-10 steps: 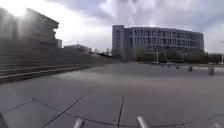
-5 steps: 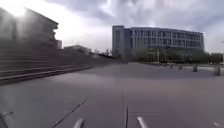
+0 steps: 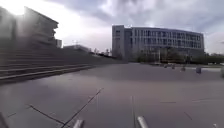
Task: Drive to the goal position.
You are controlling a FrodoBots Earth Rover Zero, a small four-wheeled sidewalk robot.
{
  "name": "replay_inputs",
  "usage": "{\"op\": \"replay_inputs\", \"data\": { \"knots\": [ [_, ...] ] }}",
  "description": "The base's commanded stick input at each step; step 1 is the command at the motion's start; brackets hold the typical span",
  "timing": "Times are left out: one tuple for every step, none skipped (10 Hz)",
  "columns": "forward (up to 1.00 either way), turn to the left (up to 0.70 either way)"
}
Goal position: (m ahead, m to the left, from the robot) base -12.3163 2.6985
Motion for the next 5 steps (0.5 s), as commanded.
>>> {"op": "replay_inputs", "data": {
  "knots": [
    [1.0, 0.0],
    [1.0, 0.0],
    [1.0, 0.0],
    [1.0, 0.0],
    [1.0, -0.27]
  ]
}}
